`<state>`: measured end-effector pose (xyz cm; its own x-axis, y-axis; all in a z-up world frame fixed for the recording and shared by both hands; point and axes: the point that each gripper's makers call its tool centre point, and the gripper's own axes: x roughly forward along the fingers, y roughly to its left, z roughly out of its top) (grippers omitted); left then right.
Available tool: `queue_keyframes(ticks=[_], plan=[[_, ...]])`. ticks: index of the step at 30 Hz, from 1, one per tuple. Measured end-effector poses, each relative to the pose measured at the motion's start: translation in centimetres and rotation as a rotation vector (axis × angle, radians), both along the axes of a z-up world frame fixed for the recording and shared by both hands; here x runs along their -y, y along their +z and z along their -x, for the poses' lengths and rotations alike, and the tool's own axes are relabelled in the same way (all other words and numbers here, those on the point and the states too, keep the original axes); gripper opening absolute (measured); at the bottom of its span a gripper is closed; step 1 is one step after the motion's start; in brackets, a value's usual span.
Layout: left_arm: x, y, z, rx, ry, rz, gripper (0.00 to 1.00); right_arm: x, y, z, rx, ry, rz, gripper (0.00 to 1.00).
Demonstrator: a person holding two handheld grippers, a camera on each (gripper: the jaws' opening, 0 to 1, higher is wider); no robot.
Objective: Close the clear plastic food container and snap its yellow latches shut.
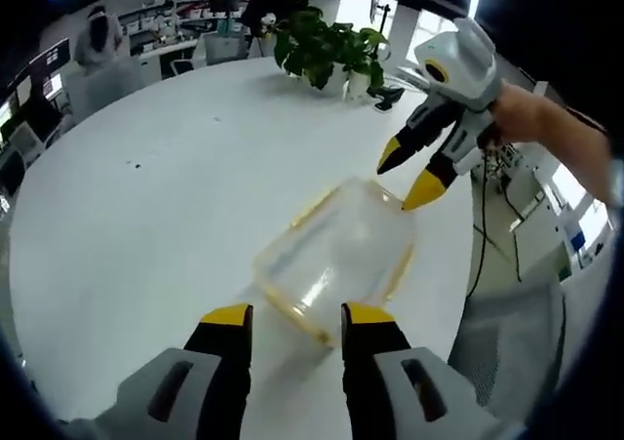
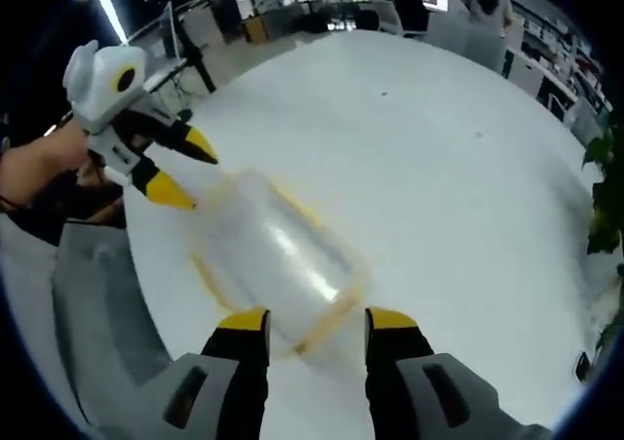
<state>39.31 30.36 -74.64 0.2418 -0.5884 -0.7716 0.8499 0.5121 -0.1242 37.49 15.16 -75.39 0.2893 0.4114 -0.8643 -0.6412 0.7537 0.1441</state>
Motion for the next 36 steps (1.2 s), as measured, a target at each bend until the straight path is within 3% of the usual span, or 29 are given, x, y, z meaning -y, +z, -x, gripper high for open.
queue_keyframes(ticks=[2,13,16,19,22,36], plan=[[0.1,0.1,-0.1,0.027,-0.027,-0.012,0.35,0.0,0.1,-0.1,0.004,0.012,0.005,0.37],[-0.1,0.1,-0.3,0.052,-0.09,-0.055,0.34,-0.8,0.1,-0.4,0.04,0.121,0.057,0.36],[0.0,0.2,-0.6,0.086,-0.128,-0.076,0.33,-1.4,0.3,-0.5,0.062,0.167,0.057,0.37],[0.3,0.1,-0.5,0.098,-0.17,-0.083,0.33,-1.2,0.3,-0.6,0.091,0.232,0.125,0.36],[0.6,0.1,-0.3,0.113,-0.193,-0.091,0.33,-1.6,0.5,-0.7,0.105,0.258,0.124,0.35],[2.2,0.2,0.3,0.159,-0.376,-0.096,0.29,-2.7,-0.1,-0.1,0.112,0.435,0.189,0.33]])
